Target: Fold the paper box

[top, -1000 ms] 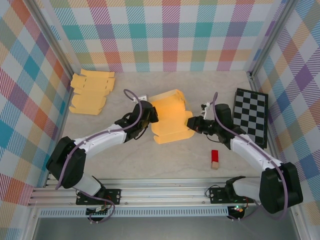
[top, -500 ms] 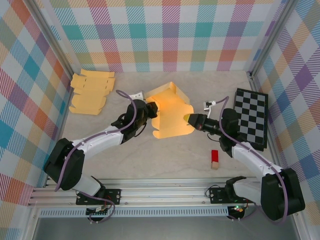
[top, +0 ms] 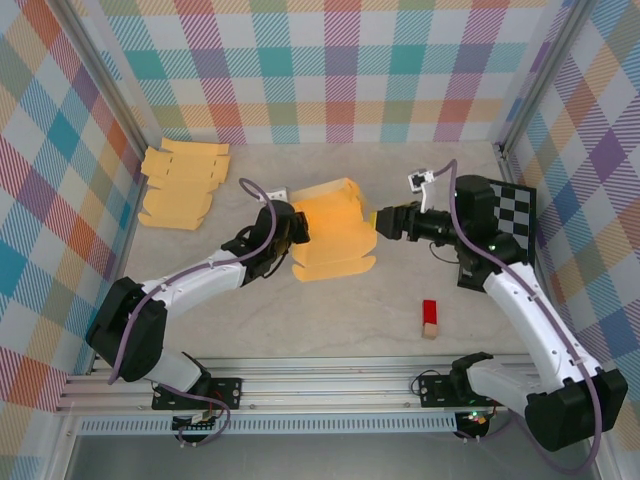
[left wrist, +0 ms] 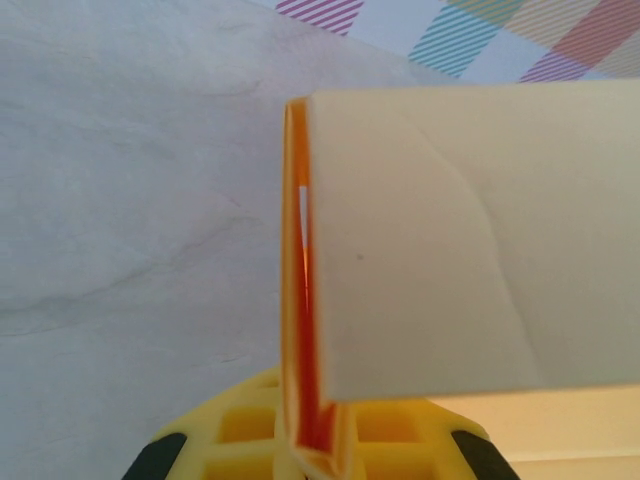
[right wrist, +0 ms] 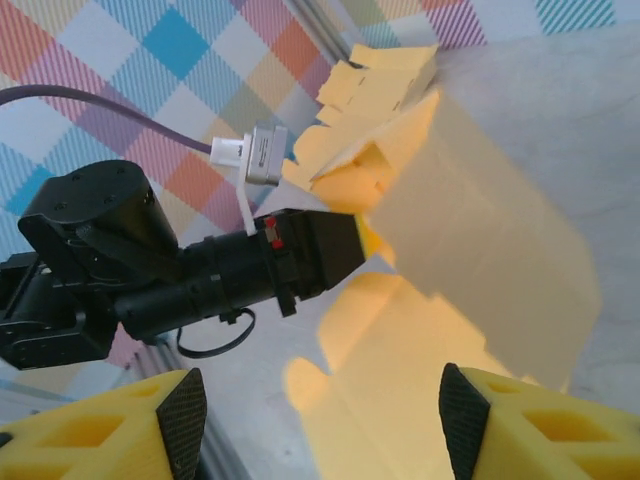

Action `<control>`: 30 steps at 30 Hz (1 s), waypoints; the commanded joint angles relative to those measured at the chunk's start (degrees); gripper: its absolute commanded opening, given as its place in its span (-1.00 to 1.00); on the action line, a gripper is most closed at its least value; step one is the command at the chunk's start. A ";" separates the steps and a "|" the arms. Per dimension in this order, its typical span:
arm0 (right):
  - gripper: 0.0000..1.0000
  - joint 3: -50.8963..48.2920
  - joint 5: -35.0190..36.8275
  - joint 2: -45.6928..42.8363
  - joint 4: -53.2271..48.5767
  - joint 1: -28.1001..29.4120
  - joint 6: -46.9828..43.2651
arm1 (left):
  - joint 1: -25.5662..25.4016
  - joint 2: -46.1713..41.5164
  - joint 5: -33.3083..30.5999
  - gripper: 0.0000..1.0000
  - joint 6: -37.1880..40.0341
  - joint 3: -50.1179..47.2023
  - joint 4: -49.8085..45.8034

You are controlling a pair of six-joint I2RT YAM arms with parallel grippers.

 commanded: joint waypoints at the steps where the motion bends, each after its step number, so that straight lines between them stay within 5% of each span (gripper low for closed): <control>1: 0.32 6.87 9.11 3.33 -14.81 0.23 -14.06 | -0.21 -1.80 -3.56 -1.00 5.79 1.85 -3.46; 6: 0.33 10.53 16.80 10.06 -16.95 0.28 -34.31 | -0.29 -2.72 -2.41 -1.00 9.25 0.80 -2.64; 13: 0.36 -1.14 12.95 10.08 -5.52 0.28 -57.00 | -0.27 -2.73 -2.78 -1.00 11.71 -0.07 -2.95; 30: 0.31 1.56 7.65 20.20 -0.45 3.35 -59.40 | -1.58 1.53 0.55 -1.00 14.51 2.17 -2.95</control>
